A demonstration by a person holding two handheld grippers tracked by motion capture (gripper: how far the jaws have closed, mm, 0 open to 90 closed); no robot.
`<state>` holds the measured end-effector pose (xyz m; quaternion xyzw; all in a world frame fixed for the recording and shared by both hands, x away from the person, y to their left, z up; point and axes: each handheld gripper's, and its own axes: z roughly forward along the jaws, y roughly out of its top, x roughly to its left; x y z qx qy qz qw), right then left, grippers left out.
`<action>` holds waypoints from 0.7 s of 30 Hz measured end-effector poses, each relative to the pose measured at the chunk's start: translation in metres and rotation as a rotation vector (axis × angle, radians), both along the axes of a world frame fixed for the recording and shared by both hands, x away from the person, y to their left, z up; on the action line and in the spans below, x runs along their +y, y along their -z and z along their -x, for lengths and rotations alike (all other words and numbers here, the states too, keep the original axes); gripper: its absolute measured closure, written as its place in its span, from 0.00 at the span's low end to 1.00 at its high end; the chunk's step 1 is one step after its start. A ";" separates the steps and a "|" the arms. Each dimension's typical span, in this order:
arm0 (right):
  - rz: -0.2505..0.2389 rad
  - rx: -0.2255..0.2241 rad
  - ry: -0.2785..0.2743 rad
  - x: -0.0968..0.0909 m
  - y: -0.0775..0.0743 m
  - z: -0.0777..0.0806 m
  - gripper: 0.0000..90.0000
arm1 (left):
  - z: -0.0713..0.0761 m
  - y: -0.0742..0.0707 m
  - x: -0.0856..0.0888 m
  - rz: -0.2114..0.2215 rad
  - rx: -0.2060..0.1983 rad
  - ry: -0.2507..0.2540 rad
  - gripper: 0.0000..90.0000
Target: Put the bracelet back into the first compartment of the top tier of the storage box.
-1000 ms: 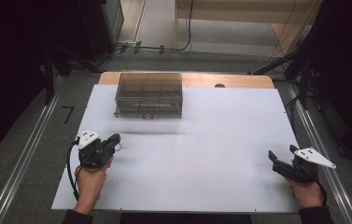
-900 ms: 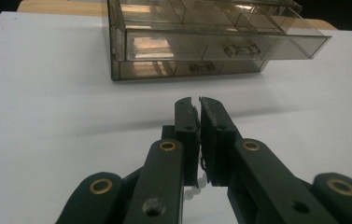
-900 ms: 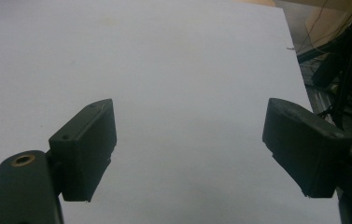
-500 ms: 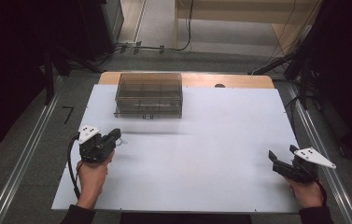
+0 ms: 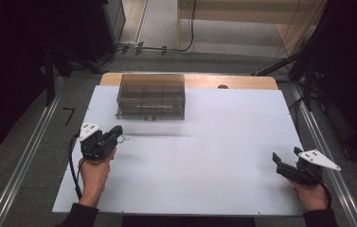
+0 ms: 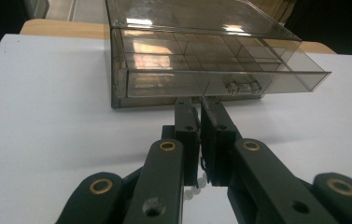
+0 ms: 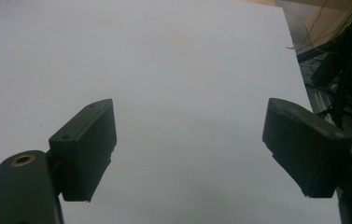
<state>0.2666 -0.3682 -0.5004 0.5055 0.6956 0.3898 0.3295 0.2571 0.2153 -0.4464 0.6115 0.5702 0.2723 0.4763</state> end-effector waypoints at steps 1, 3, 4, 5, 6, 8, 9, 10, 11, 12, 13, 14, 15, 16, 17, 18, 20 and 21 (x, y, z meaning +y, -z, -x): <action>0.000 0.000 0.000 0.000 0.000 0.000 0.18 | -0.001 0.000 0.000 0.000 -0.002 0.001 0.96; 0.000 0.001 0.001 0.000 0.000 0.000 0.18 | -0.002 -0.001 0.000 0.002 -0.004 0.001 0.96; 0.000 0.001 0.001 0.000 0.000 0.000 0.18 | -0.002 -0.002 0.000 0.001 -0.004 0.000 0.96; 0.000 0.001 0.001 0.000 0.000 0.000 0.18 | -0.003 -0.002 0.000 0.002 -0.004 0.000 0.96; 0.001 0.000 0.000 0.000 0.000 0.000 0.18 | -0.004 -0.002 0.000 0.001 -0.005 -0.001 0.96; -0.001 0.001 0.001 0.000 0.000 0.000 0.18 | -0.005 -0.002 0.000 0.007 -0.004 -0.003 0.96; -0.001 0.002 0.002 0.000 0.000 0.000 0.18 | -0.005 -0.003 0.000 0.008 -0.003 -0.004 0.96; -0.001 0.001 0.001 0.000 0.000 0.000 0.18 | -0.006 -0.003 0.000 0.009 -0.004 -0.003 0.96; -0.001 0.002 0.001 0.000 0.000 0.000 0.18 | -0.006 -0.003 0.000 0.009 -0.005 -0.003 0.96; -0.001 0.002 0.001 0.000 0.000 0.000 0.18 | -0.007 -0.003 0.000 0.008 -0.006 -0.003 0.96; -0.001 0.002 0.001 0.000 0.000 0.000 0.18 | -0.007 -0.003 -0.001 0.010 -0.006 -0.004 0.96; 0.000 0.002 0.001 0.000 0.000 0.000 0.18 | -0.008 -0.003 -0.001 0.011 -0.007 -0.005 0.96; -0.001 0.002 0.001 0.000 0.000 0.000 0.18 | -0.008 -0.004 0.000 0.011 -0.008 -0.005 0.96; 0.000 0.002 0.001 0.000 0.000 0.000 0.18 | -0.009 -0.004 0.000 0.013 -0.009 -0.006 0.96; 0.001 0.002 0.000 0.000 0.000 0.000 0.18 | -0.010 -0.004 0.000 0.015 -0.010 -0.007 0.96; 0.001 0.002 0.000 0.000 0.000 0.000 0.18 | -0.010 -0.005 0.000 0.015 -0.010 -0.008 0.96; 0.001 0.002 0.000 0.000 0.000 0.000 0.18 | -0.011 -0.005 -0.001 0.017 -0.012 -0.007 0.96; 0.001 0.002 0.000 0.000 0.000 0.000 0.18 | -0.012 -0.005 -0.001 0.016 -0.012 -0.008 0.96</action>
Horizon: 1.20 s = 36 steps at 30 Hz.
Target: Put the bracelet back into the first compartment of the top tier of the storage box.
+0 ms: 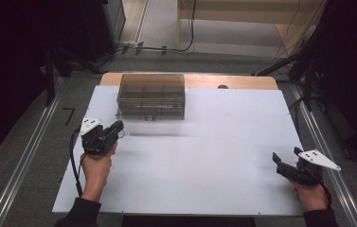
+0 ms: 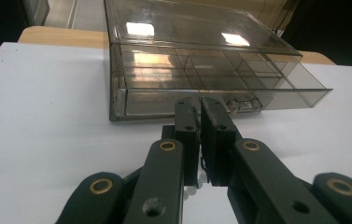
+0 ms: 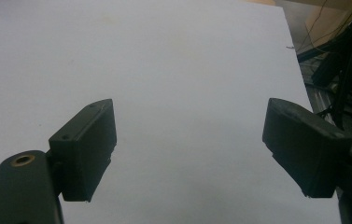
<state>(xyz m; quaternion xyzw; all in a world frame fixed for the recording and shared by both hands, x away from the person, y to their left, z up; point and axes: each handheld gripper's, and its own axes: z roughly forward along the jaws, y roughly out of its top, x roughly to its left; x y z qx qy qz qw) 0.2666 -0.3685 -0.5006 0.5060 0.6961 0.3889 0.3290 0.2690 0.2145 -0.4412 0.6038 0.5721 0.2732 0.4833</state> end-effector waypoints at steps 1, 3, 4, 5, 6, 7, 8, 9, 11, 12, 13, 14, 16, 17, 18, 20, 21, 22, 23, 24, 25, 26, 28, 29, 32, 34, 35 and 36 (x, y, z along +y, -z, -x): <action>0.000 0.000 0.000 0.000 0.000 0.000 0.18 | -0.001 0.000 0.000 0.000 0.000 0.001 0.96; 0.002 0.000 0.000 0.000 0.000 0.000 0.18 | -0.002 -0.001 -0.001 0.003 -0.004 -0.001 0.96; 0.002 0.000 0.000 0.000 0.000 0.000 0.18 | -0.003 -0.001 -0.001 0.002 -0.004 -0.001 0.96; 0.000 0.000 0.001 0.000 0.000 0.000 0.18 | -0.003 -0.001 -0.001 0.001 -0.004 -0.001 0.96; 0.001 0.000 0.000 0.000 0.000 0.000 0.18 | -0.004 -0.001 -0.001 0.004 -0.007 -0.005 0.96; 0.001 0.000 0.000 0.000 0.000 0.000 0.18 | -0.005 -0.001 -0.001 0.004 -0.009 -0.006 0.96; 0.002 0.000 0.000 0.000 0.000 0.000 0.18 | -0.006 -0.001 -0.001 0.005 -0.008 -0.008 0.96; 0.002 0.000 0.000 0.000 0.000 0.000 0.18 | -0.006 -0.001 -0.001 0.007 -0.010 -0.009 0.96; 0.002 0.001 0.000 0.000 0.000 0.000 0.18 | -0.007 -0.002 -0.001 0.002 -0.011 -0.009 0.96; 0.002 0.002 0.000 0.000 0.000 0.000 0.18 | -0.008 -0.002 -0.001 -0.002 -0.013 -0.010 0.96; 0.001 0.002 0.000 0.000 0.000 0.000 0.18 | -0.008 -0.002 -0.001 -0.004 -0.014 -0.011 0.96; 0.001 0.002 0.000 0.000 0.000 0.000 0.18 | -0.008 -0.003 -0.001 -0.007 -0.014 -0.012 0.96; 0.001 0.004 0.000 0.000 0.000 0.000 0.18 | -0.010 -0.003 -0.002 -0.012 -0.018 -0.012 0.96; 0.000 0.004 0.000 0.000 0.001 0.000 0.18 | -0.010 -0.004 -0.002 -0.020 -0.019 -0.016 0.96; 0.002 0.005 -0.002 0.000 0.001 0.000 0.18 | -0.011 -0.004 -0.003 -0.024 -0.022 -0.018 0.96; 0.003 0.005 -0.003 0.001 0.001 -0.001 0.18 | -0.013 -0.005 -0.004 -0.024 -0.025 -0.016 0.96; 0.003 0.005 -0.004 0.001 0.001 -0.001 0.18 | -0.013 -0.005 -0.005 -0.025 -0.026 -0.014 0.96; 0.004 0.005 -0.004 0.001 0.001 -0.001 0.18 | -0.014 -0.005 -0.005 -0.027 -0.025 -0.015 0.96; 0.004 0.005 -0.003 0.001 0.001 -0.001 0.18 | -0.015 -0.006 -0.006 -0.025 -0.027 -0.014 0.96; 0.003 0.006 -0.002 0.001 0.001 0.000 0.18 | -0.016 -0.006 -0.006 -0.026 -0.026 -0.013 0.96; 0.002 0.006 -0.002 0.001 0.001 -0.001 0.18 | -0.017 -0.006 -0.007 -0.027 -0.027 -0.014 0.96; 0.003 0.006 -0.003 0.000 0.001 -0.001 0.18 | -0.018 -0.006 -0.007 -0.029 -0.026 -0.015 0.96; 0.003 0.006 -0.002 0.000 0.001 -0.001 0.18 | -0.019 -0.006 -0.008 -0.027 -0.028 -0.016 0.96; 0.003 0.006 -0.002 0.000 0.001 -0.001 0.18 | -0.020 -0.006 -0.008 -0.028 -0.027 -0.016 0.96; 0.004 0.007 -0.003 0.000 0.001 0.000 0.18 | -0.022 -0.006 -0.008 -0.026 -0.028 -0.017 0.96; 0.004 0.007 -0.003 0.000 0.001 -0.001 0.18 | -0.023 -0.006 -0.007 -0.027 -0.027 -0.018 0.96; 0.004 0.007 -0.004 0.001 0.001 -0.001 0.18 | -0.023 -0.006 -0.007 -0.027 -0.027 -0.020 0.96; 0.004 0.007 -0.005 0.001 0.001 -0.001 0.18 | -0.024 -0.007 -0.007 -0.025 -0.027 -0.020 0.96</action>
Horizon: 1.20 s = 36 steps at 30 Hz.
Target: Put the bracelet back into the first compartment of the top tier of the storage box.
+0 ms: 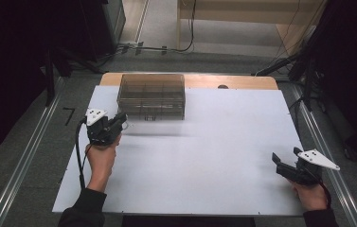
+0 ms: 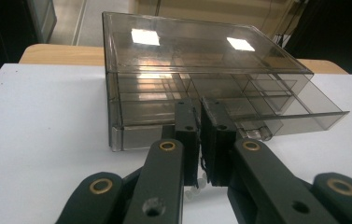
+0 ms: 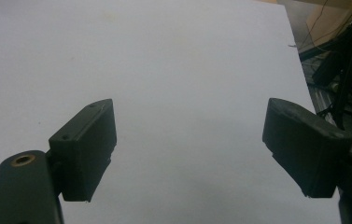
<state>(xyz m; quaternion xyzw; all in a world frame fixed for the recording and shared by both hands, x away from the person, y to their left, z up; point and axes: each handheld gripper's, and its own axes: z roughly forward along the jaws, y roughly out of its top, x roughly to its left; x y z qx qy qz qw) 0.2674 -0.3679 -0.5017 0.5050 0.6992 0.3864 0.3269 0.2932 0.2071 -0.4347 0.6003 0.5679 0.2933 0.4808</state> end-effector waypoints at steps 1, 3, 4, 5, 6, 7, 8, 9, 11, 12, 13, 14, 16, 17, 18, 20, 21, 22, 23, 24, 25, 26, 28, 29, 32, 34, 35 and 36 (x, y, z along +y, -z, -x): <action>0.001 0.000 0.000 0.000 0.000 0.000 0.18 | -0.001 0.000 0.000 0.000 0.000 0.000 0.96; 0.003 -0.001 -0.002 0.000 0.000 0.000 0.18 | -0.002 -0.001 0.000 0.000 -0.001 -0.002 0.96; 0.004 -0.002 -0.003 0.000 0.000 0.000 0.18 | -0.003 -0.001 0.000 -0.002 -0.003 -0.001 0.96; 0.003 -0.001 -0.003 0.000 0.000 -0.001 0.18 | -0.004 -0.001 0.000 -0.001 -0.004 -0.002 0.96; 0.004 -0.001 -0.002 0.000 0.000 -0.001 0.18 | -0.005 -0.001 0.000 -0.002 -0.003 -0.004 0.96; 0.003 -0.001 -0.002 0.000 0.000 -0.001 0.18 | -0.005 -0.001 0.000 -0.005 -0.003 -0.005 0.96; 0.002 0.000 -0.001 0.000 0.000 -0.001 0.18 | -0.006 -0.002 0.000 -0.006 -0.004 -0.004 0.96; 0.002 0.000 -0.001 0.000 0.000 -0.001 0.18 | -0.007 -0.002 0.000 -0.006 -0.005 -0.003 0.96; 0.002 0.000 -0.002 0.000 0.001 -0.001 0.18 | -0.009 -0.002 0.000 -0.007 -0.007 -0.004 0.96; 0.002 0.001 -0.003 0.000 0.001 -0.001 0.18 | -0.010 -0.002 0.000 -0.008 -0.006 -0.003 0.96; 0.004 0.002 -0.004 0.000 0.001 -0.001 0.18 | -0.011 -0.002 -0.001 -0.009 -0.007 -0.002 0.96; 0.004 0.003 -0.003 0.000 0.001 -0.001 0.18 | -0.012 -0.002 -0.001 -0.009 -0.008 -0.002 0.96; 0.003 0.003 -0.002 0.000 0.001 -0.001 0.18 | -0.014 -0.003 -0.001 -0.010 -0.009 -0.003 0.96; 0.004 0.003 -0.002 0.000 0.001 -0.001 0.18 | -0.014 -0.003 -0.001 -0.011 -0.010 -0.004 0.96; 0.005 0.004 -0.002 0.000 0.001 -0.001 0.18 | -0.015 -0.003 -0.001 -0.013 -0.009 -0.004 0.96; 0.005 0.005 -0.001 0.000 0.001 -0.001 0.18 | -0.017 -0.003 -0.001 -0.013 -0.009 -0.003 0.96; 0.006 0.006 -0.001 0.000 0.001 -0.001 0.18 | -0.017 -0.003 -0.001 -0.014 -0.009 -0.003 0.96; 0.005 0.006 -0.001 0.000 0.002 -0.001 0.18 | -0.018 -0.004 -0.001 -0.013 -0.010 -0.004 0.96; 0.004 0.008 0.000 0.000 0.002 -0.001 0.18 | -0.018 -0.004 -0.001 -0.014 -0.011 -0.003 0.96; 0.004 0.008 0.000 0.000 0.002 -0.001 0.18 | -0.019 -0.005 -0.001 -0.015 -0.013 -0.004 0.96; 0.005 0.008 -0.001 0.000 0.002 -0.001 0.18 | -0.020 -0.005 -0.001 -0.016 -0.016 -0.005 0.96; 0.006 0.009 -0.001 0.000 0.002 -0.001 0.18 | -0.021 -0.006 -0.001 -0.015 -0.020 -0.006 0.96; 0.007 0.012 0.000 0.001 0.002 -0.002 0.18 | -0.023 -0.008 0.000 -0.017 -0.021 -0.006 0.96; 0.010 0.011 -0.003 0.001 0.003 -0.002 0.18 | -0.024 -0.008 0.000 -0.015 -0.025 -0.008 0.96; 0.010 0.013 -0.002 0.001 0.003 -0.002 0.18 | -0.027 -0.011 -0.001 -0.014 -0.032 -0.005 0.96; 0.011 0.014 -0.003 0.001 0.003 -0.003 0.18 | -0.029 -0.013 -0.002 -0.015 -0.040 -0.005 0.96; 0.010 0.016 -0.002 0.001 0.003 -0.002 0.18 | -0.030 -0.013 -0.002 -0.016 -0.040 -0.002 0.96; 0.010 0.018 0.000 0.002 0.003 -0.002 0.18 | -0.031 -0.014 -0.003 -0.016 -0.041 0.000 0.96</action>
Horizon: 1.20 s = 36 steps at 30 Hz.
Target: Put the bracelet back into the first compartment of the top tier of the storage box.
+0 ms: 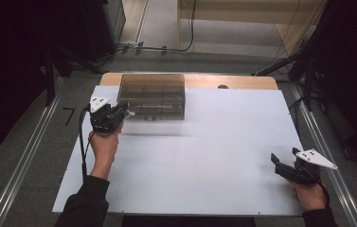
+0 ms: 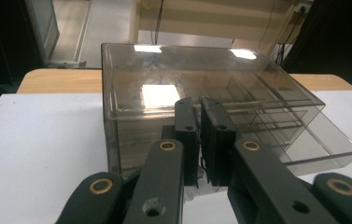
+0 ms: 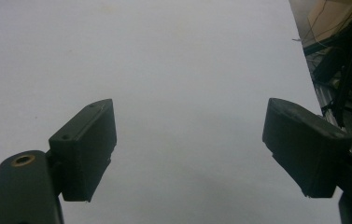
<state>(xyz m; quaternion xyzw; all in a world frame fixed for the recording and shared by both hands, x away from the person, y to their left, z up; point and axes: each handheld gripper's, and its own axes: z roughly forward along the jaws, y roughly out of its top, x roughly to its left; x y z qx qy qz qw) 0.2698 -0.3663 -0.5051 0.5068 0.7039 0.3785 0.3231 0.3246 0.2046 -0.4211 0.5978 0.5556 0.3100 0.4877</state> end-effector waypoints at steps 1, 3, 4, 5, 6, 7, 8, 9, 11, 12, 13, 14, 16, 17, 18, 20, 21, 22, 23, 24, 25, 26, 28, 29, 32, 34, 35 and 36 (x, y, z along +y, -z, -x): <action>0.000 0.000 0.001 0.000 0.000 0.000 0.18 | -0.001 0.000 0.000 -0.001 0.000 -0.001 0.96; 0.002 0.001 0.001 0.000 0.000 0.000 0.18 | -0.002 0.000 -0.001 -0.005 0.002 -0.003 0.96; 0.003 0.002 0.002 0.000 0.000 0.000 0.18 | -0.003 0.001 -0.001 -0.005 0.001 -0.003 0.96; 0.001 0.004 0.003 0.000 0.000 0.000 0.18 | -0.004 0.001 0.000 -0.006 0.001 -0.003 0.96; 0.002 0.004 0.003 0.000 0.000 0.000 0.18 | -0.004 0.001 0.000 -0.005 0.000 -0.004 0.96; 0.003 0.005 0.002 0.000 0.001 0.000 0.18 | -0.005 0.001 0.001 -0.006 0.001 -0.005 0.96; 0.005 0.004 0.001 0.000 0.001 0.000 0.18 | -0.005 0.000 0.001 -0.006 0.001 -0.008 0.96; 0.005 0.004 0.001 0.000 0.001 0.000 0.18 | -0.006 0.000 0.001 -0.002 0.000 -0.009 0.96; 0.007 0.005 0.000 0.000 0.001 0.000 0.18 | -0.007 0.000 0.002 -0.001 -0.002 -0.011 0.96; 0.007 0.006 -0.001 0.000 0.001 0.000 0.18 | -0.008 0.000 0.002 -0.002 0.000 -0.011 0.96; 0.006 0.007 0.000 0.001 0.001 0.000 0.18 | -0.009 0.000 0.001 -0.002 0.000 -0.009 0.96; 0.006 0.008 0.001 0.001 0.001 0.000 0.18 | -0.010 0.000 0.001 -0.004 0.001 -0.009 0.96; 0.009 0.008 0.001 0.001 0.002 -0.001 0.18 | -0.011 0.001 0.000 -0.002 0.001 -0.010 0.96; 0.009 0.009 0.002 0.001 0.002 -0.001 0.18 | -0.012 0.001 0.000 -0.005 0.001 -0.009 0.96; 0.009 0.010 0.003 0.001 0.002 -0.001 0.18 | -0.013 0.001 0.000 -0.005 0.002 -0.009 0.96; 0.011 0.010 0.003 0.001 0.002 -0.001 0.18 | -0.016 0.001 0.000 -0.004 0.002 -0.007 0.96; 0.011 0.011 0.003 0.001 0.002 -0.001 0.18 | -0.016 0.001 -0.001 -0.004 0.002 -0.008 0.96; 0.010 0.012 0.005 0.001 0.002 -0.001 0.18 | -0.017 0.001 -0.001 -0.004 0.001 -0.009 0.96; 0.011 0.012 0.005 0.001 0.002 -0.001 0.18 | -0.018 0.001 -0.001 -0.003 -0.001 -0.009 0.96; 0.012 0.012 0.005 0.001 0.002 -0.001 0.18 | -0.019 0.001 -0.001 -0.005 0.000 -0.008 0.96; 0.013 0.012 0.005 0.001 0.002 -0.001 0.18 | -0.020 0.001 -0.001 -0.003 0.000 -0.009 0.96; 0.013 0.012 0.005 0.001 0.002 -0.001 0.18 | -0.021 0.001 -0.001 -0.004 0.001 -0.012 0.96; 0.015 0.013 0.005 0.001 0.002 -0.001 0.18 | -0.023 0.003 0.000 -0.003 0.005 -0.012 0.96; 0.015 0.013 0.005 0.001 0.002 -0.001 0.18 | -0.024 0.004 0.000 -0.005 0.010 -0.014 0.96; 0.016 0.012 0.004 0.001 0.003 -0.001 0.18 | -0.027 0.007 -0.001 -0.006 0.021 -0.017 0.96; 0.017 0.012 0.004 0.001 0.002 -0.001 0.18 | -0.028 0.008 -0.001 -0.007 0.026 -0.016 0.96; 0.016 0.013 0.004 0.001 0.002 -0.001 0.18 | -0.029 0.009 -0.001 -0.010 0.029 -0.016 0.96; 0.016 0.012 0.004 0.001 0.002 -0.001 0.18 | -0.029 0.010 -0.001 -0.013 0.034 -0.016 0.96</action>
